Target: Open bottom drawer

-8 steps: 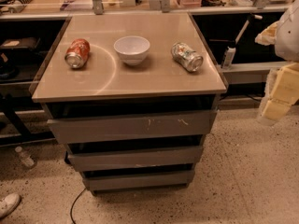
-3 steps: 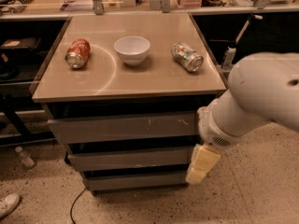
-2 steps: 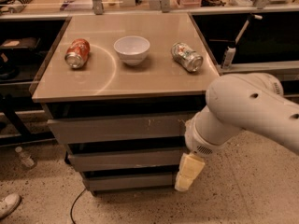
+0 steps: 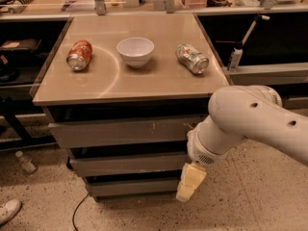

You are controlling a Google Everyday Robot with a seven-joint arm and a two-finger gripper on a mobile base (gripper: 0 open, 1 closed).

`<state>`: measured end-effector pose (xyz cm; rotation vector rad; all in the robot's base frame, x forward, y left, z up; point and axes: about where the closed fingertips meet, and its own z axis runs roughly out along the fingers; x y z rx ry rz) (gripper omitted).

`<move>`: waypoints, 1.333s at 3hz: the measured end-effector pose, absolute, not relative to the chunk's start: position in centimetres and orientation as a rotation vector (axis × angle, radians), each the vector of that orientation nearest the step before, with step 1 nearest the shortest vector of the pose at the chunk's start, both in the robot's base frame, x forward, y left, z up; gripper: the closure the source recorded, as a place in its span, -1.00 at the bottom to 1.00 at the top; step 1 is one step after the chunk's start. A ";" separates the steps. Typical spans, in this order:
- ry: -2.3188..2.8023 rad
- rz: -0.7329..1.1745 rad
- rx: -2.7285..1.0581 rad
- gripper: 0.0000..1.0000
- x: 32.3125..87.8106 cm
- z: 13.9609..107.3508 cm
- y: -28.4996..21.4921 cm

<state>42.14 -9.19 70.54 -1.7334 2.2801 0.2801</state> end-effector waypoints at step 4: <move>2.297 0.477 -1.585 -1.00 41.6 50.4 -1.0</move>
Offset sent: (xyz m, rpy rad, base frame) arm -0.0072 0.0919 -0.2326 0.1584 0.0747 -0.0937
